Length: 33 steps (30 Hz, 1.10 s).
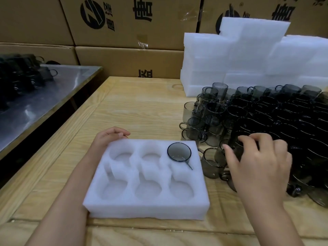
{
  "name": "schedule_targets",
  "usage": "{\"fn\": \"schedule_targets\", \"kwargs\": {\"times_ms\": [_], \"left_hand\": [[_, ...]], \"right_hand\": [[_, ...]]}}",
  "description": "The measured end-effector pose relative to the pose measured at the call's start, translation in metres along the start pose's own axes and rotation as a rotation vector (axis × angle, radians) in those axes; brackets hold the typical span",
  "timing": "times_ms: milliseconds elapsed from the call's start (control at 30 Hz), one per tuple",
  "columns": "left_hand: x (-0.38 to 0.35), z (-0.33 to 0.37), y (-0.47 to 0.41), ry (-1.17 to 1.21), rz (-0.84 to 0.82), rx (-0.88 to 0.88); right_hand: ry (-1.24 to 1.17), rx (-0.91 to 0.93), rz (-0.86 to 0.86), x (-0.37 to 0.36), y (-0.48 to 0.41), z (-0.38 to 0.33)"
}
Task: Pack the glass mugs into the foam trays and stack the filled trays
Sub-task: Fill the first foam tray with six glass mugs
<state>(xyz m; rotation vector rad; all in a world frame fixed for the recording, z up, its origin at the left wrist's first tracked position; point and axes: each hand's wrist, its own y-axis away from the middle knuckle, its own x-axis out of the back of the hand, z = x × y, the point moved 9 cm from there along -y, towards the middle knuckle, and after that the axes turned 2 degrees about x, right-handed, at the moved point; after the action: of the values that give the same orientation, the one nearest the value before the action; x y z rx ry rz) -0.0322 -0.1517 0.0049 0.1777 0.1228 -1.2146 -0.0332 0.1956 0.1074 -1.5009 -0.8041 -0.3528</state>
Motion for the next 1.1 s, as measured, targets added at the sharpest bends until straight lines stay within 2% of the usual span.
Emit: {"fn": "schedule_targets", "kwargs": {"times_ms": [100, 267, 367, 467, 567, 633, 867, 1000, 1100], "left_hand": [[-0.001, 0.0, 0.0, 0.001, -0.004, 0.001], [-0.001, -0.001, 0.0, 0.019, -0.016, 0.001], [-0.002, -0.003, 0.002, 0.056, -0.065, 0.015], [0.002, -0.003, 0.003, 0.122, -0.088, 0.018], [0.001, -0.001, 0.006, 0.117, -0.128, 0.013], [-0.003, 0.002, 0.008, 0.068, -0.149, -0.004], [-0.012, 0.046, 0.022, -0.238, -0.133, -0.266], [-0.045, 0.06, 0.023, -0.483, -0.177, -0.274], [-0.083, 0.066, 0.022, -0.668, -0.258, -0.269]], "right_hand": [[-0.028, 0.023, -0.064, -0.008, -0.005, -0.005], [-0.086, -0.107, -0.22, -0.02, -0.012, 0.001], [-0.183, -0.061, -0.185, -0.009, -0.017, -0.006], [-0.48, -0.006, -0.178, 0.005, -0.024, -0.025], [-0.876, 0.028, -0.385, -0.009, -0.027, -0.065], [-1.004, 0.066, -0.52, -0.024, -0.026, -0.094], [-0.92, 0.263, -0.746, -0.055, -0.022, -0.131], [-0.839, 0.406, -0.798, -0.053, -0.023, -0.142], [-0.731, 0.495, -0.741, -0.05, -0.023, -0.155]]}}
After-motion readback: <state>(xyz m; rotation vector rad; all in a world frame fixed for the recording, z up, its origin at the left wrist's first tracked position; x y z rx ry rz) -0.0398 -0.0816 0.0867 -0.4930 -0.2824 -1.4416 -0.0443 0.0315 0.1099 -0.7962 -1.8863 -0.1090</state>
